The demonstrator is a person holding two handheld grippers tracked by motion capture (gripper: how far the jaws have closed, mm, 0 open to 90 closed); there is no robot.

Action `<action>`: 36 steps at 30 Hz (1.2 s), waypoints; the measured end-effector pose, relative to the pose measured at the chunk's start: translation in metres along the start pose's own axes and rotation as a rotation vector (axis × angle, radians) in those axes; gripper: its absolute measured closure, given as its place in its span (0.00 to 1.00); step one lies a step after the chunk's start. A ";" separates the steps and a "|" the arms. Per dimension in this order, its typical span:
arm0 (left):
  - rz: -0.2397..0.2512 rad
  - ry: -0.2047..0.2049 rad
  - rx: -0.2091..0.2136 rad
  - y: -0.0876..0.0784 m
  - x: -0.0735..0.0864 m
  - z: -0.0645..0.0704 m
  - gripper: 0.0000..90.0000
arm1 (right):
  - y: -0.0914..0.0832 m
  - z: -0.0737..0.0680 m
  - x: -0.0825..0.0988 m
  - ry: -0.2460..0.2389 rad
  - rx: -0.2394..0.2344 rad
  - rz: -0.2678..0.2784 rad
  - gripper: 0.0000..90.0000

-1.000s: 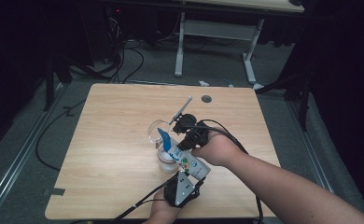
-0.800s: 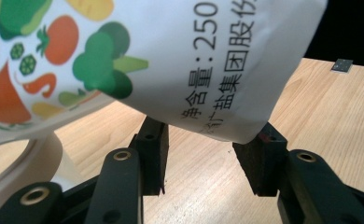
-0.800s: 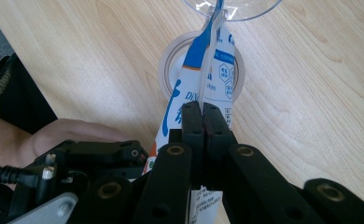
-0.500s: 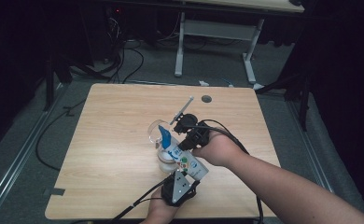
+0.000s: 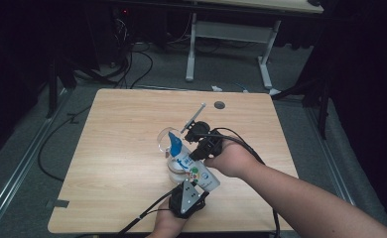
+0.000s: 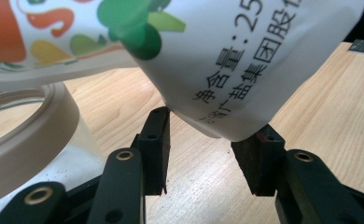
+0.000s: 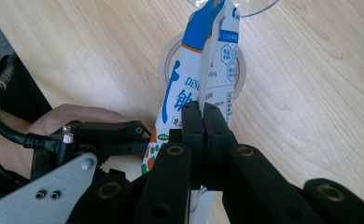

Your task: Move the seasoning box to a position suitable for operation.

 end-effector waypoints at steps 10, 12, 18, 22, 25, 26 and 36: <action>-0.019 -0.011 -0.012 0.002 0.004 -0.002 0.64 | 0.000 0.003 0.003 0.015 -0.001 -0.001 0.99; -0.022 -0.017 -0.015 0.002 0.004 -0.002 0.64 | 0.000 0.002 0.003 0.016 -0.001 0.000 0.99; 0.000 -0.023 -0.011 0.001 0.001 0.000 0.63 | 0.001 0.001 0.002 0.012 0.004 0.001 1.00; 0.000 -0.020 -0.010 0.001 0.002 0.000 0.62 | 0.003 0.001 0.001 0.012 0.005 -0.004 1.00; 0.000 -0.015 -0.007 0.001 0.002 0.001 0.60 | 0.003 0.001 0.001 0.015 0.003 -0.002 1.00; 0.002 -0.013 -0.001 0.001 0.003 0.001 0.59 | 0.003 0.001 0.001 0.019 0.004 -0.001 1.00; 0.024 -0.019 0.021 -0.006 0.005 0.002 0.51 | 0.002 -0.001 0.000 0.023 -0.001 0.003 1.00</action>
Point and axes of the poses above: each handheld gripper's, and its own axes: y roughly forward along the jaws, x roughly out of its underside, z roughly to its right, the point moved 5 cm from there along y, roughly forward along the jaws, and after that the axes turned 9 degrees about y, right-handed, at the moved point
